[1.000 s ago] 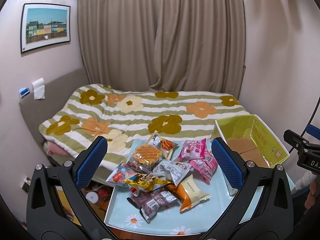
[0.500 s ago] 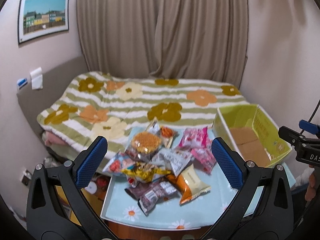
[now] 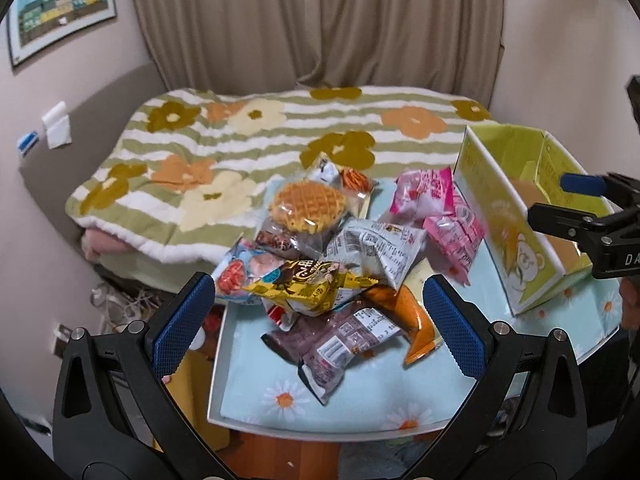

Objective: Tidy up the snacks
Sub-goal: 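Grasp the gold chocolate bag with the left tool while the right tool grasps the white printed bag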

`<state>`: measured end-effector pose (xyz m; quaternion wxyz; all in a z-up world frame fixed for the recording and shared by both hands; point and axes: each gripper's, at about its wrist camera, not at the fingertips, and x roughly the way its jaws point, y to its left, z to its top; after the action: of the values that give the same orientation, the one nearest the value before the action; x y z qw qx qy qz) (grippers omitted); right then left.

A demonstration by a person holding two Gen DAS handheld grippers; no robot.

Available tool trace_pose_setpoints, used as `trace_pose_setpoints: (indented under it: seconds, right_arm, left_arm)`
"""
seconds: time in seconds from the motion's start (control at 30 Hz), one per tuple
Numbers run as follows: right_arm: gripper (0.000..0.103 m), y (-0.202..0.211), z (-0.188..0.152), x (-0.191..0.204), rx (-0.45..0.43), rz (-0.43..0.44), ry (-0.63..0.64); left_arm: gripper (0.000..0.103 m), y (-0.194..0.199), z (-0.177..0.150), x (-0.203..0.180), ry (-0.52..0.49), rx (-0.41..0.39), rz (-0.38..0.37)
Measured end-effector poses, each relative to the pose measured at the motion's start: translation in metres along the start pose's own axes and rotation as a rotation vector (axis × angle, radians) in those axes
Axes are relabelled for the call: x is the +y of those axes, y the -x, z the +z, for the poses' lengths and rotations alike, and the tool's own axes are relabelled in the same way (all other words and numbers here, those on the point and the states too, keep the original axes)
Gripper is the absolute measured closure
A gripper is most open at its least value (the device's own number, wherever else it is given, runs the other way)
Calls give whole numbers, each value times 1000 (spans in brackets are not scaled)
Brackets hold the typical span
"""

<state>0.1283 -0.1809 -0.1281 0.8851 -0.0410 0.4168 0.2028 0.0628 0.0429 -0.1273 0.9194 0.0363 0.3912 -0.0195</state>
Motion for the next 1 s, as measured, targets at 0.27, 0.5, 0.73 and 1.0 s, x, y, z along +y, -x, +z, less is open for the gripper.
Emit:
trace_pose_setpoints:
  seconds: [0.27,0.5,0.73,1.0]
  right_arm:
    - [0,-75,23,21,130,82,153]
    - [0,-129,40,27,230,145,209]
    - [1,-157,49,37,288,189,251]
    - [9,-182,54,49,357,240,293]
  left_arm:
    - [0,-58,1,6,-125,71,-25]
    - [0,-103,2,3,-309,163,-74]
    - [7,-134,-2,2,-358,244,-142]
    - [25,-145,-7,-3,-409,291,-181]
